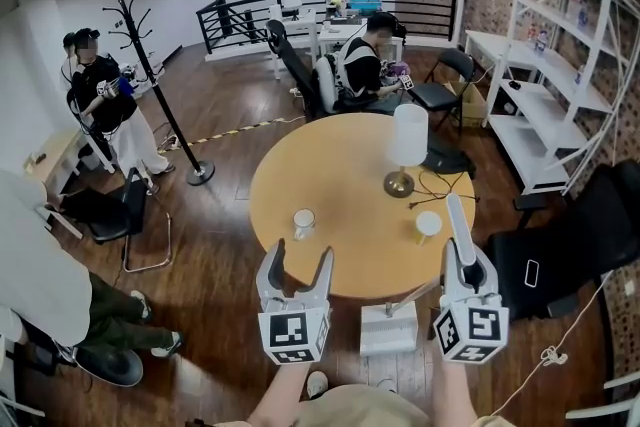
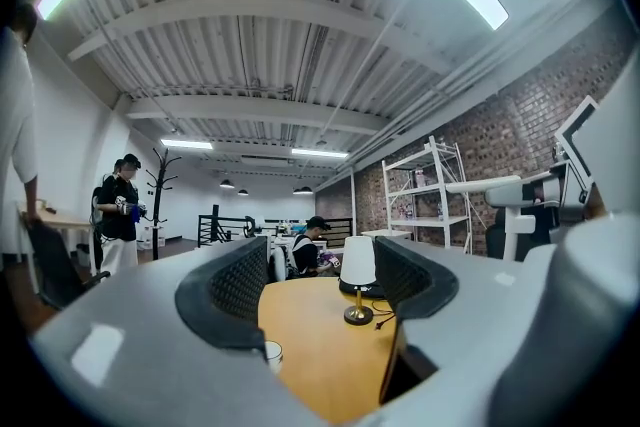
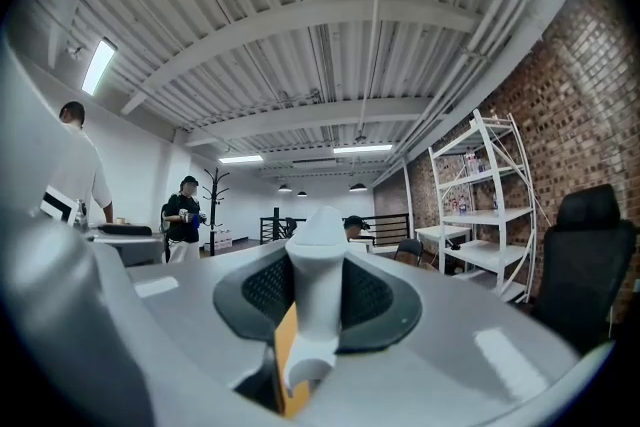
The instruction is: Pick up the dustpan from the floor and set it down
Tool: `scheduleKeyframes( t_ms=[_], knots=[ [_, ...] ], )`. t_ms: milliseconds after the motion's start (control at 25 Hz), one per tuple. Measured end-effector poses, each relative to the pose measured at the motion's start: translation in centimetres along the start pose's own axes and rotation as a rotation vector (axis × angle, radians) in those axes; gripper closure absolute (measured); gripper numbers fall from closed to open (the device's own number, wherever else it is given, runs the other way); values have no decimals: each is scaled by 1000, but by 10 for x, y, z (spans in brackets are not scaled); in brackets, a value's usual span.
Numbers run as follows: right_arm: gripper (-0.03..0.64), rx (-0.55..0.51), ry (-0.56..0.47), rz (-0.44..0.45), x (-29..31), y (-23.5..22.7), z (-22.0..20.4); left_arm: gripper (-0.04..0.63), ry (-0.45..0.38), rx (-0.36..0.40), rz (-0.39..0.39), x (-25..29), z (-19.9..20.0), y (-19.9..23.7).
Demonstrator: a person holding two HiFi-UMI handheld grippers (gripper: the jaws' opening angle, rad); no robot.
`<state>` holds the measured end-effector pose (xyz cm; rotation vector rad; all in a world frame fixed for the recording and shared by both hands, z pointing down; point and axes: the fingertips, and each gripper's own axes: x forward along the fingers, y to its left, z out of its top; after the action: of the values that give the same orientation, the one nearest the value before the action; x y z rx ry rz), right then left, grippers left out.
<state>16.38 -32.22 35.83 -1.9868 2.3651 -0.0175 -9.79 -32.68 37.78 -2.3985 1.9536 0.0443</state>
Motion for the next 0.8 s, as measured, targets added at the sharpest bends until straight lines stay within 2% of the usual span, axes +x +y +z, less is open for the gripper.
scheduleKeyframes(
  t_ms=[200, 480, 800],
  knots=[
    [526, -9, 116, 2, 12, 9, -59, 281, 8, 0, 8, -2, -4, 8],
    [525, 5, 328, -1, 24, 16, -180, 281, 30, -3, 28, -7, -13, 18],
    [518, -16, 523, 58, 24, 43, -300, 281, 62, -6, 47, -12, -23, 34]
  ],
)
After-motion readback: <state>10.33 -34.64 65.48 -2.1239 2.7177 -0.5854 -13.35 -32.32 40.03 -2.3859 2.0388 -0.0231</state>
